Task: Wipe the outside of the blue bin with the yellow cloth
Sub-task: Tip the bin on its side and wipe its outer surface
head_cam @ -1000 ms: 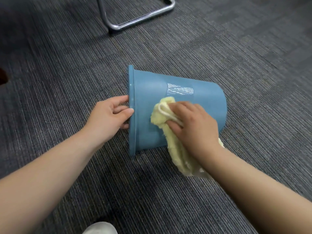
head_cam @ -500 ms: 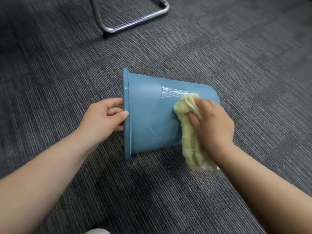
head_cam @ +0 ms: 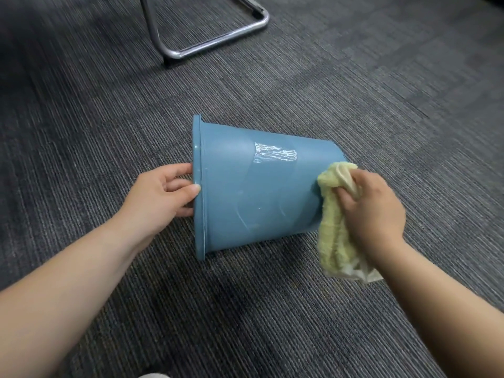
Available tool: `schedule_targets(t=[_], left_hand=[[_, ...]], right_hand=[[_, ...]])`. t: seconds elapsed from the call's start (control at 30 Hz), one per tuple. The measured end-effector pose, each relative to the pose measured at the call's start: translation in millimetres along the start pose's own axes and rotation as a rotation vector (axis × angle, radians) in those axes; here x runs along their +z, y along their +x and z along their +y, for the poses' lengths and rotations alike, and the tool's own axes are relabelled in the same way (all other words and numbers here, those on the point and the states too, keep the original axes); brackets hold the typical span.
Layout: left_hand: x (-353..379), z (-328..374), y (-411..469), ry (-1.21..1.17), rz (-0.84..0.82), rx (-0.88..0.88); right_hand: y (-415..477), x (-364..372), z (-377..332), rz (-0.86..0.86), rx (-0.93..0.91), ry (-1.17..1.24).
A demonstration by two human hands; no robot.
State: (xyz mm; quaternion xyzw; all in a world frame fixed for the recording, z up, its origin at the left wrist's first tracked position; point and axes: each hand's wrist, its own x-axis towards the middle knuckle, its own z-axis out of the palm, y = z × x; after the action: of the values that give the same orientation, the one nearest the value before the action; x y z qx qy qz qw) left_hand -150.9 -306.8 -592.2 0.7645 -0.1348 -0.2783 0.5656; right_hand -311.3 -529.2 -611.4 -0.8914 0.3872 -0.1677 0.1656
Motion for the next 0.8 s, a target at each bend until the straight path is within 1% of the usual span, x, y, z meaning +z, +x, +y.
schedule_targets(t=[0.07, 0.17, 0.23, 0.3, 0.4, 0.43, 0.5, 0.53, 0.63, 0.67, 0.73, 0.8], left_hand=[[0.5, 0.8, 1.5, -0.010, 0.007, -0.004], [0.5, 2.5, 3.5, -0.010, 0.017, -0.006], [0.5, 3.0, 4.1, -0.010, 0.023, -0.007], [0.4, 2.7, 4.2, -0.014, 0.024, -0.010], [0.6, 2.4, 5.9, -0.012, 0.030, -0.010], [0.5, 2.8, 6.8, -0.011, 0.035, -0.008], [1.0, 4.6, 8.6, -0.022, 0.039, -0.004], [1.7, 6.1, 9.3, -0.033, 0.041, -0.003], [5.3, 9.5, 11.1, -0.061, 0.072, 0.013], [6.1, 9.8, 10.8, -0.064, 0.093, 0.020], [6.3, 7.1, 8.5, -0.027, 0.138, 0.047], [4.8, 1.0, 4.3, 0.066, 0.136, 0.100]], right_hand=[[-8.9, 4.2, -11.7, -0.024, -0.061, 0.032], [-29.9, 12.6, -33.0, -0.097, -0.236, 0.087], [-34.2, 13.0, -34.2, -0.124, -0.299, 0.072], [-27.8, 9.6, -23.6, -0.105, -0.266, 0.042], [-15.2, 3.8, -8.6, -0.062, -0.109, 0.046], [-14.5, 3.2, -9.7, -0.050, -0.089, 0.050], [-20.6, 5.2, -21.9, -0.055, -0.123, 0.057], [-26.8, 7.3, -31.0, -0.080, -0.174, 0.073], [-47.0, 13.0, -57.1, -0.210, -0.399, 0.113], [-49.3, 14.3, -61.8, -0.228, -0.448, 0.108], [-45.7, 15.1, -65.4, -0.227, -0.447, 0.101], [-38.3, 17.1, -65.3, -0.198, -0.400, 0.103]])
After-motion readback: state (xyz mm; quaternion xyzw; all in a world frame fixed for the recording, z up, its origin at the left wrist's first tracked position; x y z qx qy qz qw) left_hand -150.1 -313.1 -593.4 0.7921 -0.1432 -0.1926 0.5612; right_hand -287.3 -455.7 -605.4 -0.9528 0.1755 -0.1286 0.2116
